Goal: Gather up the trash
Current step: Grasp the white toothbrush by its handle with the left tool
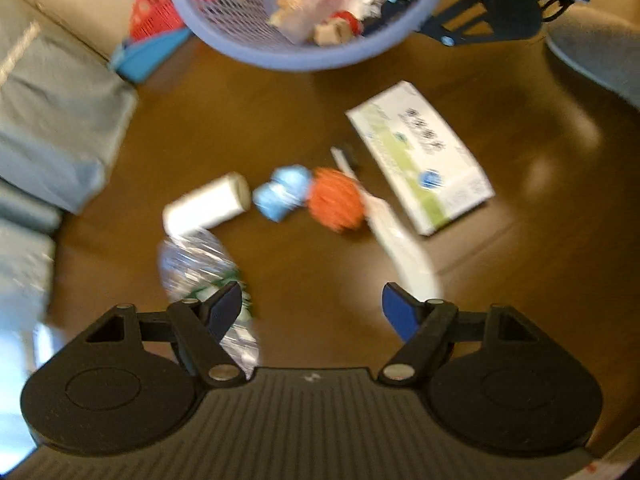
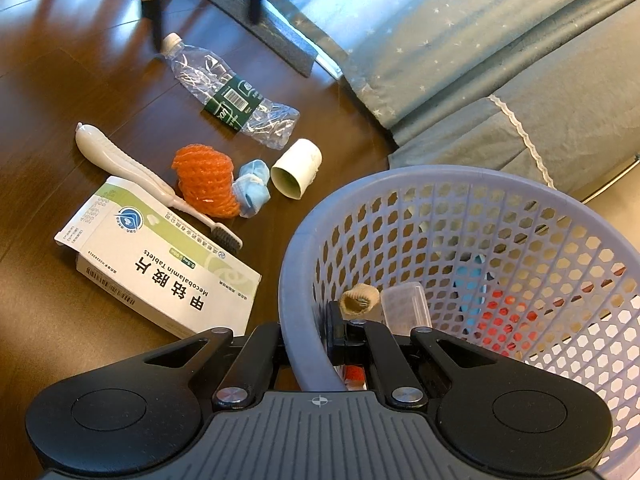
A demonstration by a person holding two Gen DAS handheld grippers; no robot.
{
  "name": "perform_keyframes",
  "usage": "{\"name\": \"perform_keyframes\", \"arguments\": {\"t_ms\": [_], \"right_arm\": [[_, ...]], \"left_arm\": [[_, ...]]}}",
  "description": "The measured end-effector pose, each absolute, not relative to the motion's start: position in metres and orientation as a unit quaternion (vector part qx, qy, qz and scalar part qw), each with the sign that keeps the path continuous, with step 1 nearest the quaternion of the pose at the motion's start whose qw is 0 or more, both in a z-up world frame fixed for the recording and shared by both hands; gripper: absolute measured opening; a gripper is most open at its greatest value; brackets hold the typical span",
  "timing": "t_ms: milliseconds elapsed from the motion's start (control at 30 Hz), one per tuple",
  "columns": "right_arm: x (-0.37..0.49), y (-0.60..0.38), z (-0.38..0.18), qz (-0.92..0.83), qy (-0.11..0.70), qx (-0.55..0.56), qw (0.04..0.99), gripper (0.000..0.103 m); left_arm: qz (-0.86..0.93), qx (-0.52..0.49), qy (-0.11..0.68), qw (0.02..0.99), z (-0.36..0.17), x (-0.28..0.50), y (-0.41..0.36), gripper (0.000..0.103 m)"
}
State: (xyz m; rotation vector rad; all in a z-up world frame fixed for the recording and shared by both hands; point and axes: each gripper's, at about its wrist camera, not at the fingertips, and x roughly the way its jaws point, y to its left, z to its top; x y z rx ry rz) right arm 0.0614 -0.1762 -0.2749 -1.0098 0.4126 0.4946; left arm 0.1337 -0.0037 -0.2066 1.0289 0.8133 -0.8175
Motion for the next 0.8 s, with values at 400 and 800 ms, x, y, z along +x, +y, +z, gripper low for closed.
{"name": "perform_keyframes", "arguments": {"t_ms": [400, 800], "right_arm": [[0.061, -0.175, -0.276, 0.234, 0.195, -0.478, 0.824, 0.001], [0.061, -0.175, -0.276, 0.234, 0.195, -0.478, 0.824, 0.001]], "left_arm": [[-0.39, 0.349, 0.487, 0.699, -0.253, 0.143, -0.024, 0.046], [-0.381, 0.363, 0.505, 0.684, -0.277, 0.145, -0.034, 0.021]]}}
